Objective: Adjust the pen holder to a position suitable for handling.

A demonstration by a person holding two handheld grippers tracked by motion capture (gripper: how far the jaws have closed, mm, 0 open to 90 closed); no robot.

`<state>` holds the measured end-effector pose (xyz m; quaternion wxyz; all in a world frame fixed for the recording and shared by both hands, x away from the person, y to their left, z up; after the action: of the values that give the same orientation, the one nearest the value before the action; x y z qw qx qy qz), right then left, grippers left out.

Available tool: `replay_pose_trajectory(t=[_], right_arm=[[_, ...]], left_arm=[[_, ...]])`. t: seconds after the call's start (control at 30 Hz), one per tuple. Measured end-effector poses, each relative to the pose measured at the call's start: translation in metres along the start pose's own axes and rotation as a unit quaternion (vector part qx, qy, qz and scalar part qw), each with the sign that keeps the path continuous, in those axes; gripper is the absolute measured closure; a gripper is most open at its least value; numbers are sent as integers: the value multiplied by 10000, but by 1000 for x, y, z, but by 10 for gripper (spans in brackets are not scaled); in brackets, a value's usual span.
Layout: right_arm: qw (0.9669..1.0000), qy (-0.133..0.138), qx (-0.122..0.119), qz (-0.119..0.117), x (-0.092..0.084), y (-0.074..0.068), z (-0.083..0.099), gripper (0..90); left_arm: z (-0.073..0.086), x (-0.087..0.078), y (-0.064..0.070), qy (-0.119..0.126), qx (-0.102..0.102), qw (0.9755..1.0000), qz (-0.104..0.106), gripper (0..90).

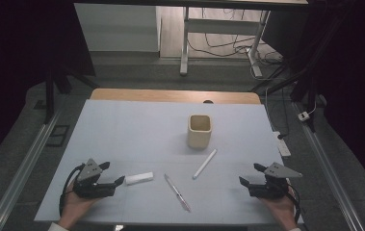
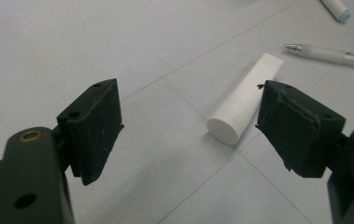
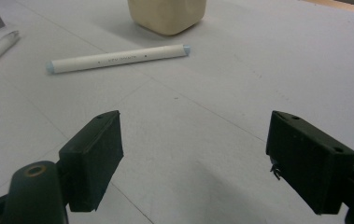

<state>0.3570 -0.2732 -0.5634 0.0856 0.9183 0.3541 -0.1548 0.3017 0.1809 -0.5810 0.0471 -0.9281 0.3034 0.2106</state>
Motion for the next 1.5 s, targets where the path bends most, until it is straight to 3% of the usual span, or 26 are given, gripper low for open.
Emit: replay_pose_trajectory(t=[1.0, 1.23, 1.37, 1.5], right_arm=[[9999, -106, 10, 50, 5, -1, -5, 233], [10000, -29, 78, 0, 15, -3, -24, 279], [10000, -62, 34, -2, 18, -4, -25, 300], [9999, -27, 127, 36, 22, -2, -29, 383]], left_arm=[[3, 1, -2, -6, 62, 10000, -39, 220], [5, 3, -3, -65, 48, 10000, -53, 219], [5, 4, -4, -69, 26, 10000, -52, 219], [5, 7, -3, -94, 30, 9999, -33, 219]])
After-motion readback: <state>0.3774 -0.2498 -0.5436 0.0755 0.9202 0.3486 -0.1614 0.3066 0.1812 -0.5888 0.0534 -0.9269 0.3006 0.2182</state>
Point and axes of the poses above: each handheld gripper's, and its own axes: x roughly forward along the jaws, z roughly out of its underside, y roughly to its right, the point moved 10 cm from there along x, roughly forward along the jaws, and after that the axes turned 11 degrees about y, right-handed, at the moved point
